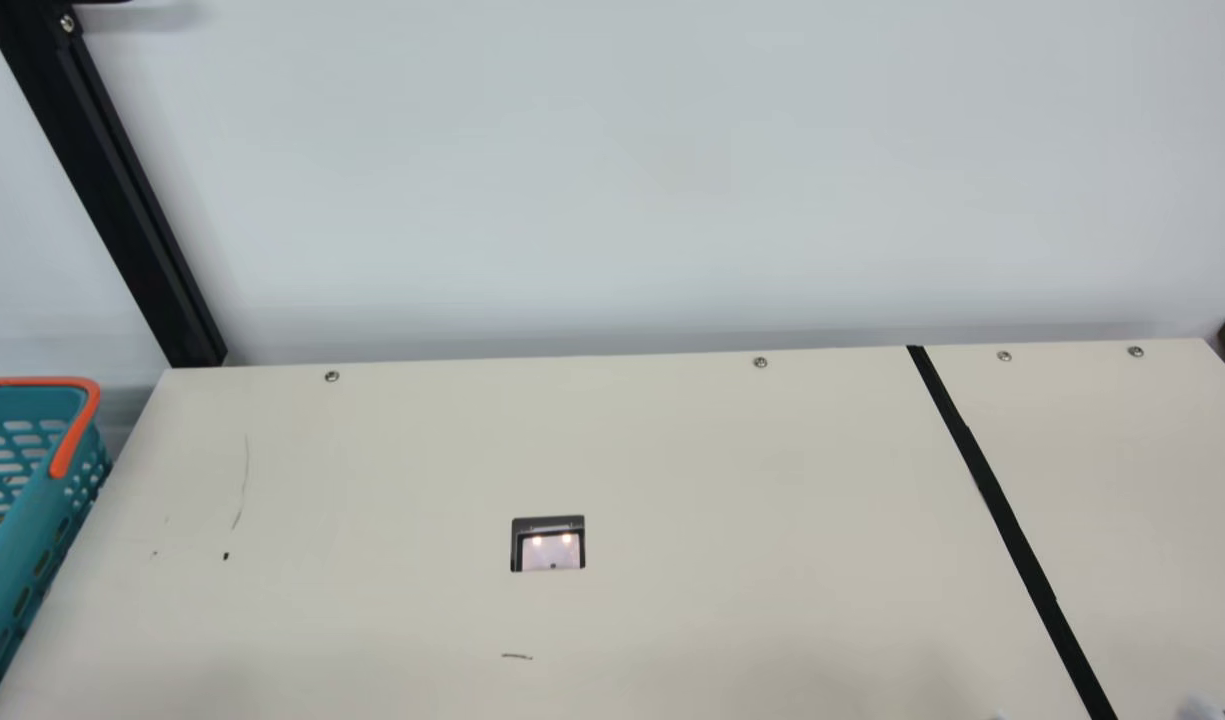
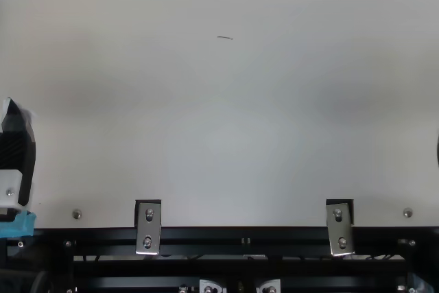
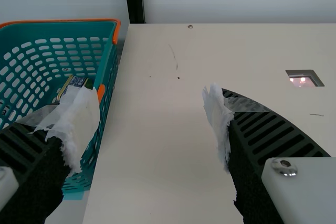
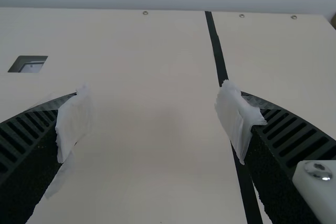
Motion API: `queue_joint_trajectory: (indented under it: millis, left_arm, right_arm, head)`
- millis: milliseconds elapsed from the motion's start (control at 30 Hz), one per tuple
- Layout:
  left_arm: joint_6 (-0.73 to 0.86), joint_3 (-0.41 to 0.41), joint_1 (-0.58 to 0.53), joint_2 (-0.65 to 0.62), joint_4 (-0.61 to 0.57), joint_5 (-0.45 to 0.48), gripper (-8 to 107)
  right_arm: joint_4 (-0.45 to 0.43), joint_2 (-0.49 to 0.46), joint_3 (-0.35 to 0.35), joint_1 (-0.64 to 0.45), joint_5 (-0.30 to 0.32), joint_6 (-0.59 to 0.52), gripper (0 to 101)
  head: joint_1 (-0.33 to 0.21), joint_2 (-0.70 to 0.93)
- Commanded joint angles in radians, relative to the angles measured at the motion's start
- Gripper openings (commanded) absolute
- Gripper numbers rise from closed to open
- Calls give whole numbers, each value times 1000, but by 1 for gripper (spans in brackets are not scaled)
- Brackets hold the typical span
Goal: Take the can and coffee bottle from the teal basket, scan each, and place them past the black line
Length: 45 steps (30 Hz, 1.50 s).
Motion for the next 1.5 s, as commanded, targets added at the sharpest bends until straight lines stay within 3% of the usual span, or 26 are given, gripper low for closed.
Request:
queue_joint_trajectory:
  millis: [0,133,367,500,633,667,767,1200,1467]
  left_arm:
    - [0,0,0,0,0,0,90]
    - [0,0,0,0,0,0,90]
    - [0,0,0,0,0,0,90]
    - [0,0,0,0,0,0,90]
    - [0,0,0,0,0,0,90]
    - [0,0,0,0,0,0,90]
    - [0,0,0,0,0,0,90]
    - [0,0,0,0,0,0,90]
    - [0,0,0,0,0,0,90]
  right_arm:
    - [7,8,-78,8,49,-3,101]
    - [66,27,-211,32,144,13,101]
    - [262,49,-391,58,300,103,101]
    - [371,44,-444,36,382,179,101]
    - [465,16,-440,4,450,268,101]
    - [407,25,-449,16,415,228,101]
    - [456,17,-443,5,465,268,101]
    - [464,17,-443,5,462,268,101]
    - [464,17,-443,5,462,268,101]
  head:
    - [-2,8]
    - [-2,8]
    - [-2,8]
    - [-2,8]
    - [-2,8]
    - [-2,8]
    - [-2,8]
    - [2,10]
    - [26,199]
